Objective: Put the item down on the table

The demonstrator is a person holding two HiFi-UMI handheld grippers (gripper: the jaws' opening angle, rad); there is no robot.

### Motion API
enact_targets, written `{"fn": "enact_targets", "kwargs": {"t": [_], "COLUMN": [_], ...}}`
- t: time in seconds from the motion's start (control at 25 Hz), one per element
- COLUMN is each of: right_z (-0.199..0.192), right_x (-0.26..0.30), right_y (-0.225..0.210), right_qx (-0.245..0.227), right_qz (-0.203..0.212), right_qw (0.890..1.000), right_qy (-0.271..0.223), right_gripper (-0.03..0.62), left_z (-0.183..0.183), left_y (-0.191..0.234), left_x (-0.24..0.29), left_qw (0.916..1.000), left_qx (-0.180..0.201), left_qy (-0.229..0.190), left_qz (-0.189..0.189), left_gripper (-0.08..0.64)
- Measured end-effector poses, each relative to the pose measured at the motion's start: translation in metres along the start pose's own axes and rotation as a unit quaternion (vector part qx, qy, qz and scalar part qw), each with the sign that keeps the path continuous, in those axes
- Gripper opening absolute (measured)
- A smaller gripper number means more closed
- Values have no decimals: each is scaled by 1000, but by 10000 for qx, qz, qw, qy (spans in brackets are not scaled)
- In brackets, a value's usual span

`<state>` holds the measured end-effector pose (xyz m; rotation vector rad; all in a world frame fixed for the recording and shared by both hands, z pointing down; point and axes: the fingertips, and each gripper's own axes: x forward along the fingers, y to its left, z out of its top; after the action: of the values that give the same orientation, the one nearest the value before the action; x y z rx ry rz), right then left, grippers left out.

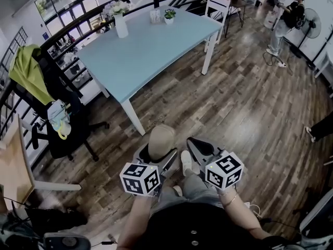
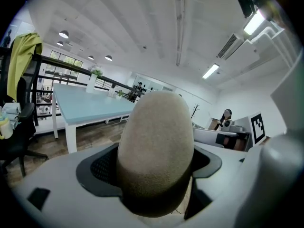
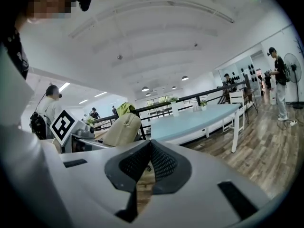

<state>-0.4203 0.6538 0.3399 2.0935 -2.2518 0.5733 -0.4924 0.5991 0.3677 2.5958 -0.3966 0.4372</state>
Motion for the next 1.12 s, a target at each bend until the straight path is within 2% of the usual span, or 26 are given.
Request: {"fn": "enact_targets", "kwargs": {"t": [0.08,0.24,0.64,0.92,1.12], "right_z": [7,27,78,100,101], "right_x": [12,44,112,149,158], "right_y": [-13,-44,-129,-179,-202], "right_qx": [-61,156,189,72,36], "right_qz": [25,227,693,884,846], "right_qw": [10000,9995,9972,9960,9964], "right_qy": [-13,-137,-204,-136,-64], "right_gripper": [7,6,7,6,6], "left_z": [8,27,101,129,143], "left_y": [7,25,51,72,77], "left_x": [12,45,142,194,223], "left_qw": [10000,9999,9986,9971,9971], "left_qx": [-25,-61,-120,-308,-288], "left_qy": [-34,-86,-385,-462,-430], "left_qz": [46,136,332,529,560], "left_gripper": [425,425,425,425,425]}}
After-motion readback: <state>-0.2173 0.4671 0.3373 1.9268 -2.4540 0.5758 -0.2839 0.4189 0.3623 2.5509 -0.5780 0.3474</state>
